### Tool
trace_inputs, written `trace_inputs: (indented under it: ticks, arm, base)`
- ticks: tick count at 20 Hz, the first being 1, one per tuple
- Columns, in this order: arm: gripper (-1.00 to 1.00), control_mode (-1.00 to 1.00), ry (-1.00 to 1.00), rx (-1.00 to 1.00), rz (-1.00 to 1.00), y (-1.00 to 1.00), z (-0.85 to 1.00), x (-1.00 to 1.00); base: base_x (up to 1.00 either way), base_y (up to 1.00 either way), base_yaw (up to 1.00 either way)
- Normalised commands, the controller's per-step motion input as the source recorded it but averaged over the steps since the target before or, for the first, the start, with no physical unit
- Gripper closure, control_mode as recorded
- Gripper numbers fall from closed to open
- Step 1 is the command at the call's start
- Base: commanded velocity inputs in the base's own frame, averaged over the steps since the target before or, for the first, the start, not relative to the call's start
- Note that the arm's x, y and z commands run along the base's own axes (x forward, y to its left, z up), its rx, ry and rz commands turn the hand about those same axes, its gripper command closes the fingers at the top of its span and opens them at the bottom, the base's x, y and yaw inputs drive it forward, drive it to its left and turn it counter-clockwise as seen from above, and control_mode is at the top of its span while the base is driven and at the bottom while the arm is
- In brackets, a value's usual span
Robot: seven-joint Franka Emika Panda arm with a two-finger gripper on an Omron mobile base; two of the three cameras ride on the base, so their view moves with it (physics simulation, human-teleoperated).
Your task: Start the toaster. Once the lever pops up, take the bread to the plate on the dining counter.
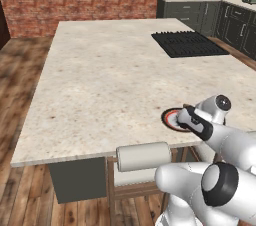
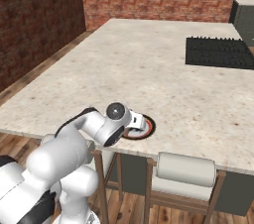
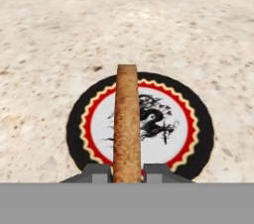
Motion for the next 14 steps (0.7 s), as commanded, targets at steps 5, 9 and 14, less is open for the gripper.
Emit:
trace_inputs:
  ticks: [5, 9, 14]
  arm:
    - [1.00, -1.00, 0.00, 0.00, 0.00, 0.00, -0.14, 0.01]
    - [1.00, -1.00, 0.00, 0.00, 0.00, 0.00, -0.14, 0.07]
    - [1.00, -1.00, 0.00, 0.00, -0.02, 0.00, -0.04, 0.19]
  base:
    - [0.00, 0.00, 0.00]
    - [0.00, 0.00, 0.00]
    - [0.00, 0.00, 0.00]
